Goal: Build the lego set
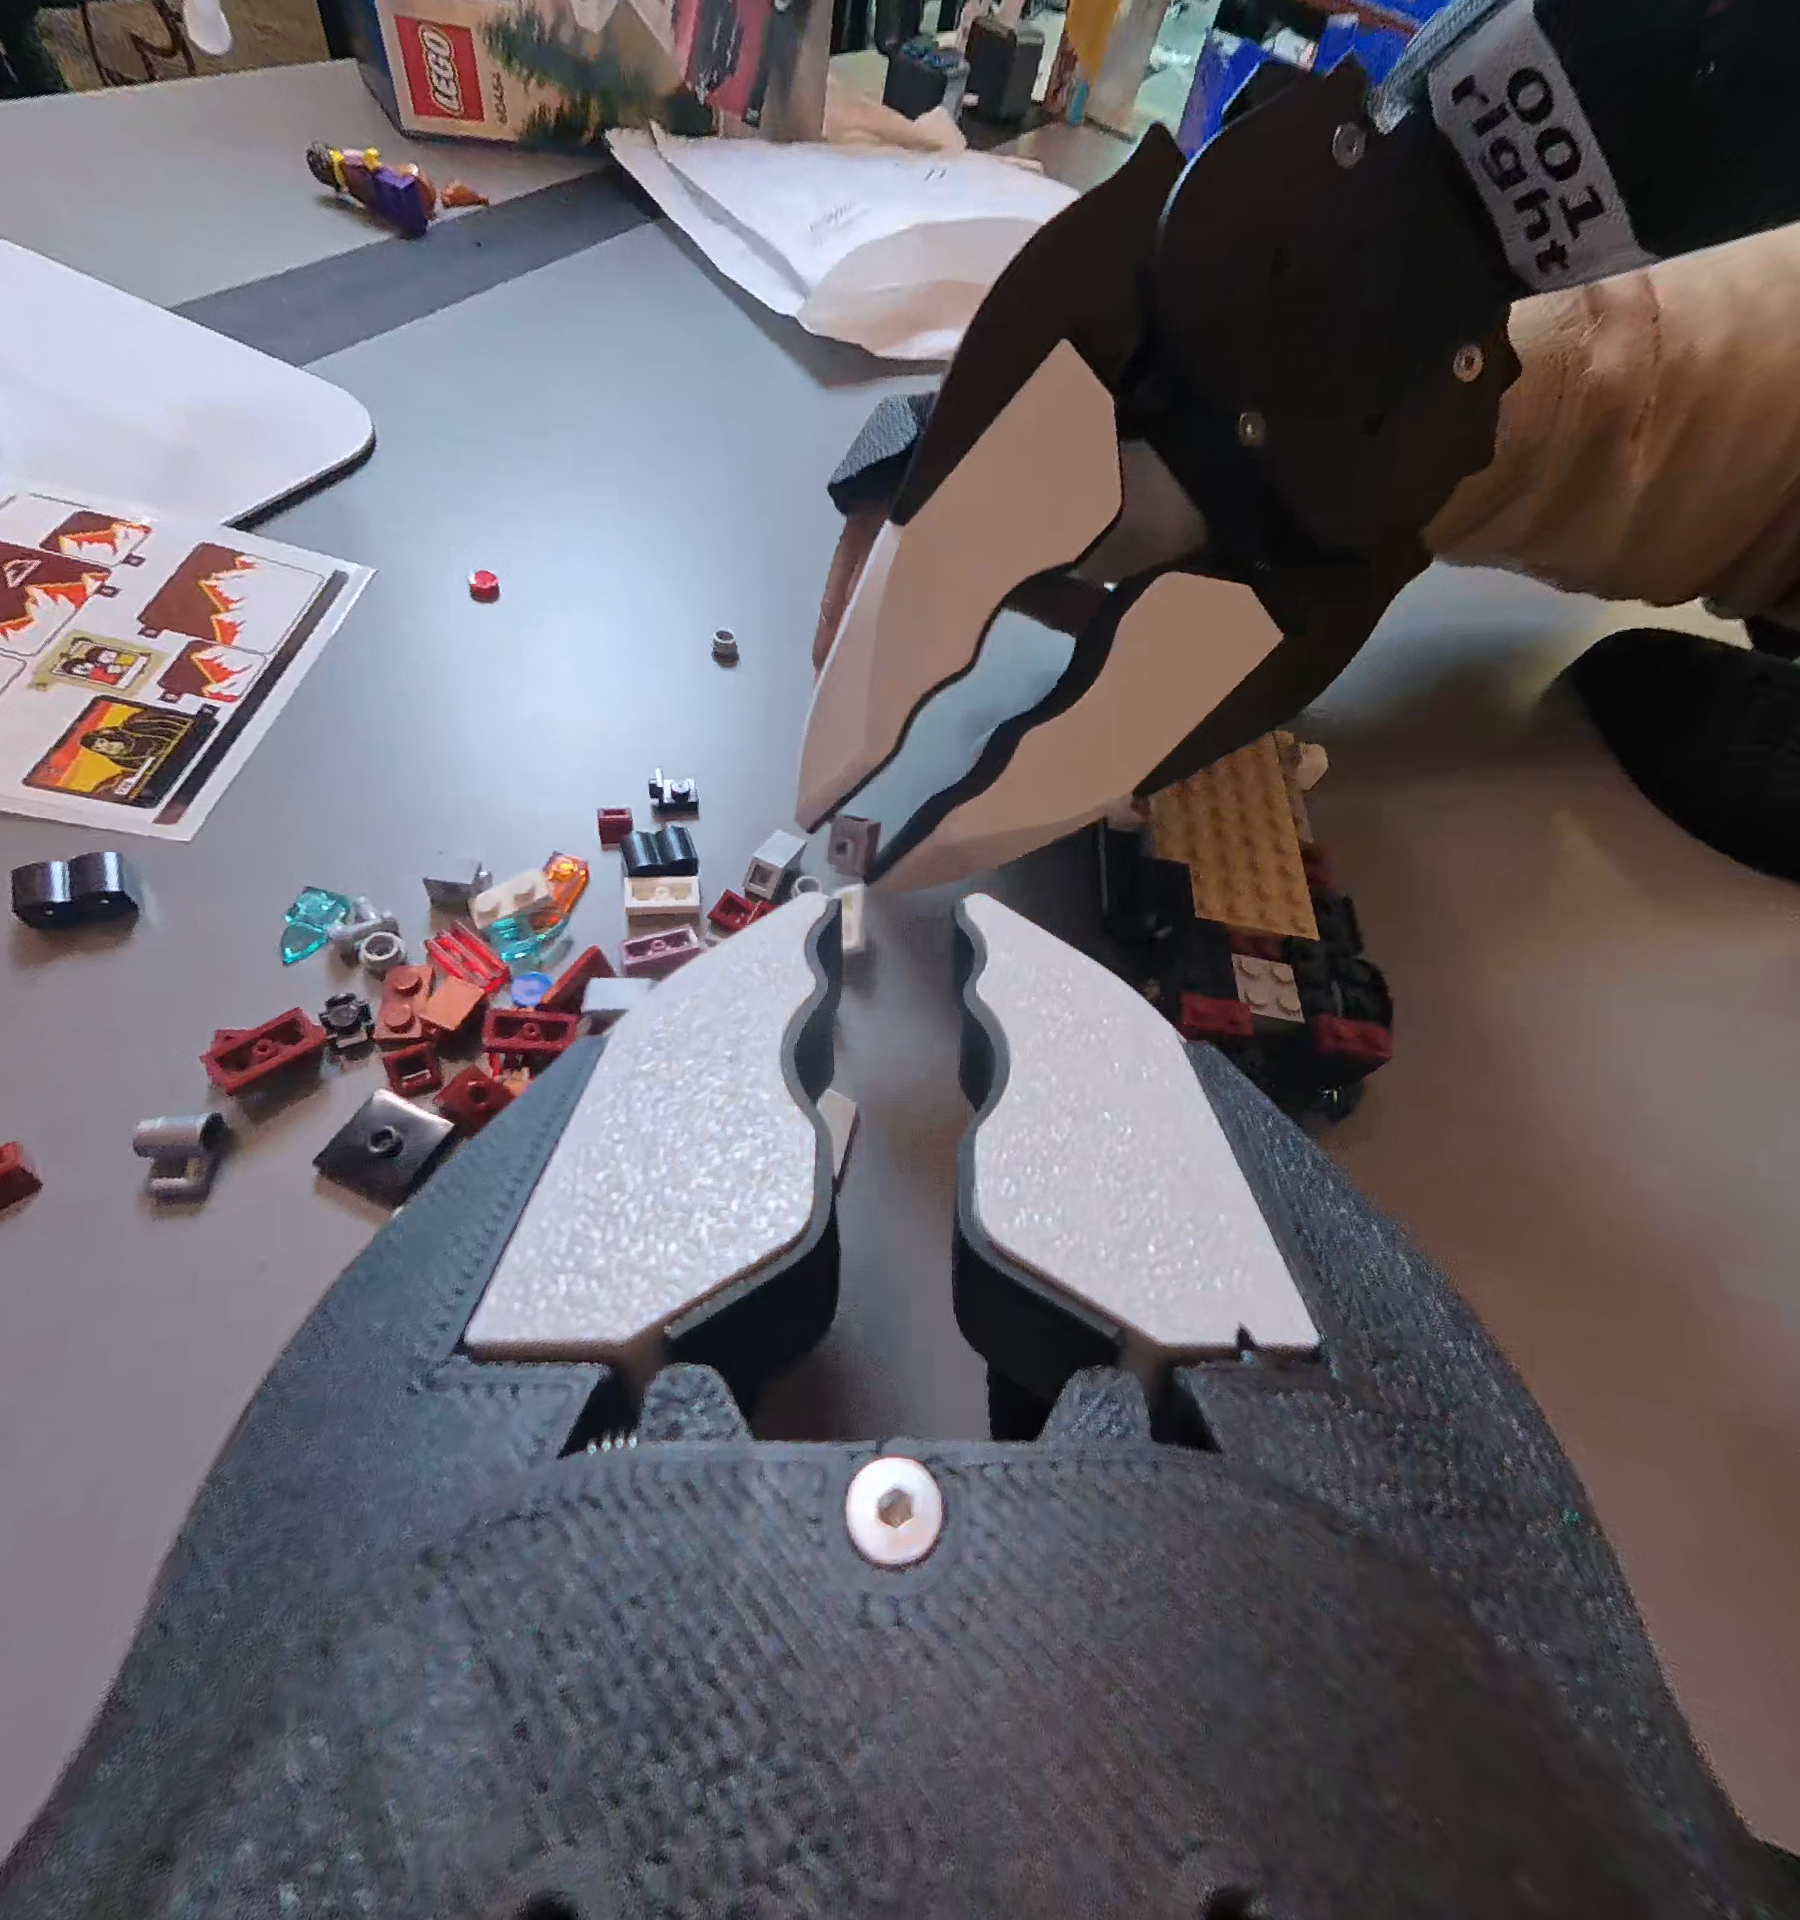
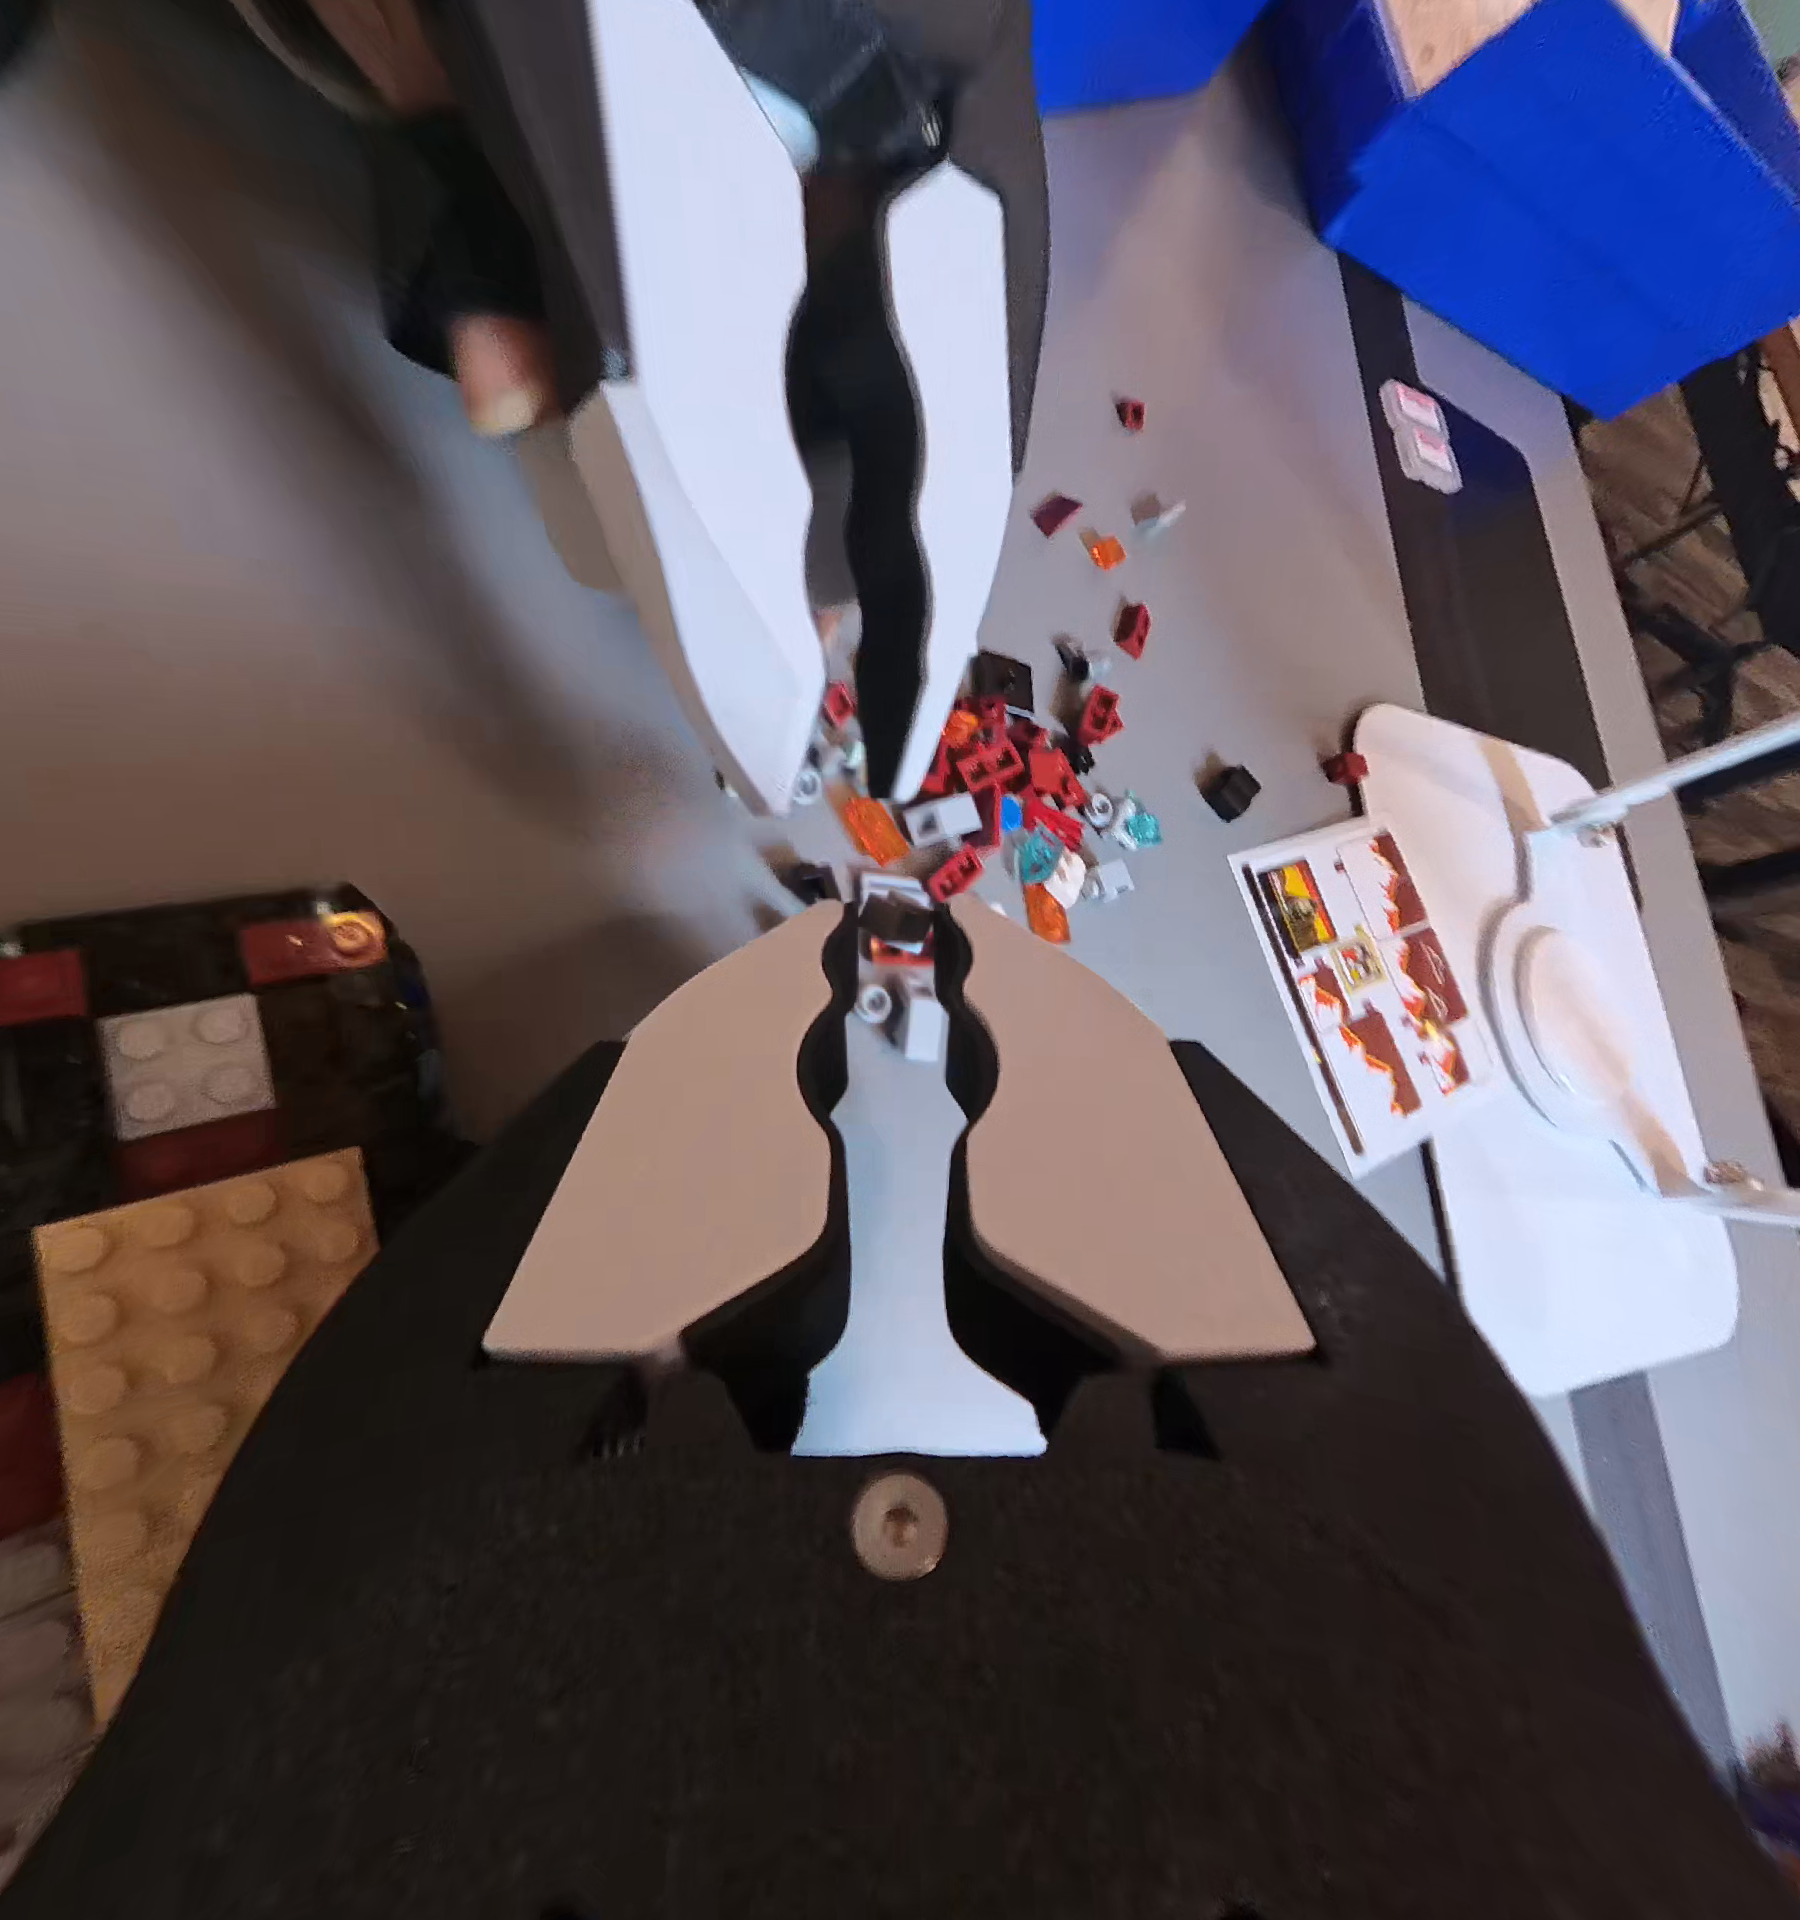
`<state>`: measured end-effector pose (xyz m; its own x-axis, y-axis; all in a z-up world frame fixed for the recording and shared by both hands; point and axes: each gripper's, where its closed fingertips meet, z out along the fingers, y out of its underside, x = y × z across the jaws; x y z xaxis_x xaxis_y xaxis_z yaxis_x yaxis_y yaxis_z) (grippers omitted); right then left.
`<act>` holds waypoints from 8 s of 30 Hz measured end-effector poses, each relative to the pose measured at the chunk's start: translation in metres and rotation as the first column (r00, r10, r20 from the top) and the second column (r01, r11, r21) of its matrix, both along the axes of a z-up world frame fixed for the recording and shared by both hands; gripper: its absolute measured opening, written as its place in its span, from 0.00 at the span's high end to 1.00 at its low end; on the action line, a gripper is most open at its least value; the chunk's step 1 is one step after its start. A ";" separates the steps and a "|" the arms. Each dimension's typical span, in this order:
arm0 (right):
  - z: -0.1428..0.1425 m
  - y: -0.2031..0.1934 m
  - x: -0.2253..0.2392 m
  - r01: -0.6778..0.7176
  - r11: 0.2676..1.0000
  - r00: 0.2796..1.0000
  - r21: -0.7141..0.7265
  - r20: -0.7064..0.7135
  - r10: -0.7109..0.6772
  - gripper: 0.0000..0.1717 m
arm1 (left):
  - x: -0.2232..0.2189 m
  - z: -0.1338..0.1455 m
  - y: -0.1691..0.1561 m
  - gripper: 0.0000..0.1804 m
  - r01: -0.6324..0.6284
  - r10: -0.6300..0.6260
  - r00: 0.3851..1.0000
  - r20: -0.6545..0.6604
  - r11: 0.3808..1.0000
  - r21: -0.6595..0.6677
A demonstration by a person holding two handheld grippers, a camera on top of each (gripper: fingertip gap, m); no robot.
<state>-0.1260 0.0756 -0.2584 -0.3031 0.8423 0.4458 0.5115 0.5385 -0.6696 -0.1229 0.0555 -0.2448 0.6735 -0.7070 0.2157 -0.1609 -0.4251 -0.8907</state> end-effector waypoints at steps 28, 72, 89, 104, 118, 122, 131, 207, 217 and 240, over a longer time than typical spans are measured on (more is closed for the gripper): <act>0.036 -0.017 0.171 0.321 0.925 0.931 -0.205 -0.112 -0.348 0.85 | -0.066 -0.023 -0.007 0.94 -0.073 -0.032 0.824 -0.565 0.984 -0.162; 0.036 -0.052 0.144 0.211 0.963 0.964 -0.166 -0.126 -0.233 0.86 | -0.032 -0.031 -0.001 0.95 0.025 0.034 0.780 -0.625 0.996 0.086; 0.030 -0.049 0.143 0.209 0.959 0.963 -0.189 -0.130 -0.236 0.86 | -0.039 -0.031 -0.023 0.95 0.014 -0.032 0.839 -0.543 0.999 -0.037; 0.034 -0.048 0.150 0.226 0.954 0.955 -0.197 -0.151 -0.257 0.87 | -0.041 -0.023 -0.012 0.95 0.004 -0.017 0.860 -0.509 1.000 -0.027; 0.120 -0.081 0.073 0.093 0.995 0.884 0.025 -0.461 -0.071 0.86 | 0.047 0.106 -0.061 0.96 0.357 -0.119 0.625 0.772 0.923 -0.147; 0.123 -0.087 0.062 0.106 0.991 0.883 0.079 -0.466 -0.057 0.86 | 0.062 0.106 -0.067 0.96 0.398 -0.125 0.600 0.790 0.903 -0.160; 0.118 -0.090 0.056 0.117 0.990 0.893 0.083 -0.444 -0.068 0.90 | 0.067 0.102 -0.070 0.96 0.421 -0.118 0.579 0.807 0.891 -0.172; -0.022 -0.133 0.117 -0.383 0.921 0.747 -0.074 0.562 0.356 0.90 | 0.068 -0.030 -0.074 0.86 0.196 -0.187 0.937 -0.296 0.981 -0.001; -0.023 -0.132 0.116 -0.343 0.936 0.768 -0.081 0.550 0.329 0.87 | 0.065 -0.030 -0.071 0.86 0.187 -0.176 0.937 -0.301 0.982 0.007; 0.024 -0.105 0.131 -0.074 0.982 0.971 -0.174 0.210 0.111 0.86 | 0.065 -0.030 -0.071 0.86 0.183 -0.172 0.939 -0.296 0.983 0.009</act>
<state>0.0052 -0.0290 -0.2347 -0.4575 0.8620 0.2185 0.6078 0.4824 -0.6307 -0.0584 -0.0152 -0.2746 0.5658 -0.8246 0.0001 -0.4870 -0.3343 -0.8069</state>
